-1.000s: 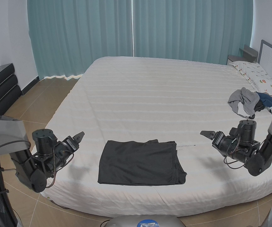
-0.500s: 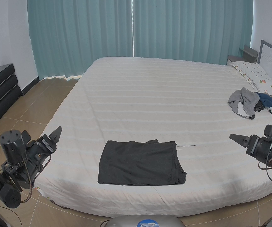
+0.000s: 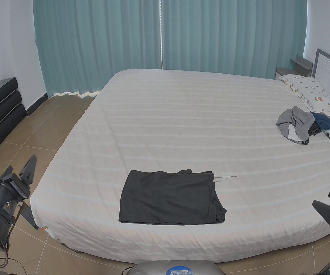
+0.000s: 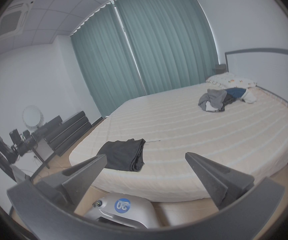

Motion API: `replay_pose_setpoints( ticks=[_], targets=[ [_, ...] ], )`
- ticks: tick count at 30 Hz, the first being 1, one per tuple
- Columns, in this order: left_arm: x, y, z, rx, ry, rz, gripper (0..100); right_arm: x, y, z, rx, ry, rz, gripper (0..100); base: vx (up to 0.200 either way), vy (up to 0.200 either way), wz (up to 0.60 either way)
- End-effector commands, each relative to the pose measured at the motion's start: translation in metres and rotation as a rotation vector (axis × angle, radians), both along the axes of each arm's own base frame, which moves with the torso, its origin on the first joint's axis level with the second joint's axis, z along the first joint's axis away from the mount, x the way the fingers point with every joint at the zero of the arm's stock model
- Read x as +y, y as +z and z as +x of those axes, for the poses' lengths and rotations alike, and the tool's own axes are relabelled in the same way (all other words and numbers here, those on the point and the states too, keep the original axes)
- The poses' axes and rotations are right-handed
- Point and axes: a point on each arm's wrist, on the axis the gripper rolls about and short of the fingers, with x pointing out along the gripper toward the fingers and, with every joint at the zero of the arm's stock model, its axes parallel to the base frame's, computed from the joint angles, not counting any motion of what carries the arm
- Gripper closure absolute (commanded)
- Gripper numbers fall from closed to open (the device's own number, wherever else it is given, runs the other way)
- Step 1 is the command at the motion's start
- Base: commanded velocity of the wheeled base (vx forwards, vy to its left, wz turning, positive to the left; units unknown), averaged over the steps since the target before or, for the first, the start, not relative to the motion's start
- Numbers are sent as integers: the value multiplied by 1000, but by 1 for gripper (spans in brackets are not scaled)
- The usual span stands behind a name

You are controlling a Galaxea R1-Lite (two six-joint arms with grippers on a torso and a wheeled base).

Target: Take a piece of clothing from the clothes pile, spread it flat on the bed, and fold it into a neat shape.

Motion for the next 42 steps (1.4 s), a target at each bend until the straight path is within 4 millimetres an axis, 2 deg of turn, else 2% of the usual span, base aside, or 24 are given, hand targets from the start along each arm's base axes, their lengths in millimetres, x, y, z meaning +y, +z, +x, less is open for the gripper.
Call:
replay_pose_setpoints(
  ticks=[1, 3, 6, 12, 15, 20, 28, 35, 40, 42],
  targets=[
    [31, -4, -112, -181, 182, 209, 0, -12, -28, -85, -239, 59, -215, 0, 0, 0, 0],
    [34, -15, -127, -175, 254, 234, 0, -13, -36, -93, -277, 61, -250, 0, 0, 0, 0],
    [35, -21, -138, -185, 302, 253, 0, -14, -37, -93, -269, 26, -262, 0, 0, 0, 0],
    [31, -33, -151, -197, 339, 286, 0, -15, -42, -90, -256, -58, -274, 0, 0, 0, 0],
    [31, -38, -152, -188, 330, 287, 0, -17, -49, -86, -242, -147, -284, 0, 0, 0, 0],
    [31, -45, -150, -131, 326, 290, 0, -19, -77, -76, -179, -305, -332, 0, 0, 0, 0],
    [32, -66, -149, 66, 290, 317, 0, -19, -76, -74, -207, -347, -314, 0, 0, 0, 0],
    [31, -65, -147, 110, 308, 325, 0, -19, -75, -75, -129, -382, -361, 0, 0, 0, 0],
    [31, -65, -146, 114, 303, 330, 0, -19, -75, -77, -161, -391, -349, 0, 0, 0, 0],
    [30, -66, -148, 66, 208, 341, 0, -18, -76, -78, -170, -400, -322, 0, 0, 0, 0]
  ],
)
